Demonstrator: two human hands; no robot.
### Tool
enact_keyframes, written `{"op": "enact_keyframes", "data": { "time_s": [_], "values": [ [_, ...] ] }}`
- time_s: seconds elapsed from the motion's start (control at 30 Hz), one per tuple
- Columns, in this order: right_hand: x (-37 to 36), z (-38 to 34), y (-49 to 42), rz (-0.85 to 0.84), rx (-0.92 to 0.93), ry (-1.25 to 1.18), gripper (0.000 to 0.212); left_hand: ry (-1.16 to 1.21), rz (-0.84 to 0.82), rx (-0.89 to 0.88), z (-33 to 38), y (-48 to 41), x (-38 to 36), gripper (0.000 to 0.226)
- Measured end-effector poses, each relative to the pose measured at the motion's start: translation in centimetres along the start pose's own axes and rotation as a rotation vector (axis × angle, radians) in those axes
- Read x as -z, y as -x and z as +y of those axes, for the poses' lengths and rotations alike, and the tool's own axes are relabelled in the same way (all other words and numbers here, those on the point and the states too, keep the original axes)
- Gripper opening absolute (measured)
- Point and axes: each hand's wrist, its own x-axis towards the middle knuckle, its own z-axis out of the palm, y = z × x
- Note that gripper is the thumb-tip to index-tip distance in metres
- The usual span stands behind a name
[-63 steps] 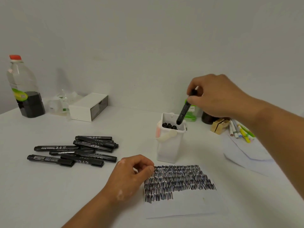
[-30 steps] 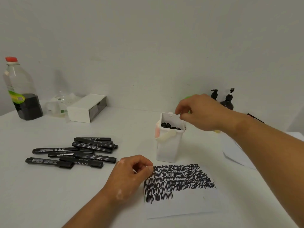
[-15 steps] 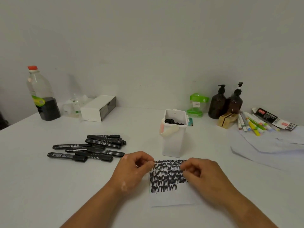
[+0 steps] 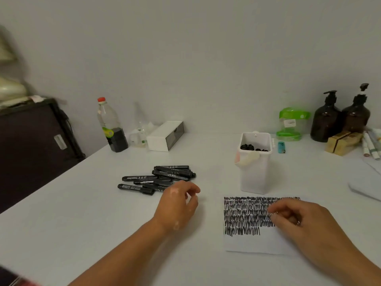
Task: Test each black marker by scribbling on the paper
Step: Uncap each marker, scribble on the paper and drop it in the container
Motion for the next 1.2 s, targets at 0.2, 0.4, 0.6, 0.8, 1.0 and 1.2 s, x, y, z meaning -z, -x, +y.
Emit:
{"op": "enact_keyframes", "data": {
  "time_s": [0.2,0.4,0.6,0.8,1.0,1.2],
  "values": [
    [-0.3,-0.8,0.1,-0.021,0.01,-0.022,0.041,-0.427,0.063,0.142,-8.9,0.1,6.6,0.027],
    [-0.5,-0.7,0.2,-0.044,0.026,-0.022,0.041,-0.654,-0.086,0.264,-13.0,-0.6,8.8,0.037],
    [-0.5,-0.1,0.2,-0.043,0.022,-0.07,0.033,-0.717,-0.162,0.178,-12.8,-0.5,9.0,0.032],
    [-0.7,0.3,-0.1,-0.044,0.008,-0.061,0.022,-0.691,-0.174,0.01,-10.2,1.3,9.6,0.018],
    [-0.9,0.5,-0.1,-0.041,0.01,-0.045,0.023,-0.277,-0.161,-0.053,-3.8,2.0,7.9,0.015],
    [-0.8,0.2,0.1,-0.065,0.027,-0.052,0.025,0.42,-0.307,0.224,2.9,0.6,3.9,0.005]
  ]
}}
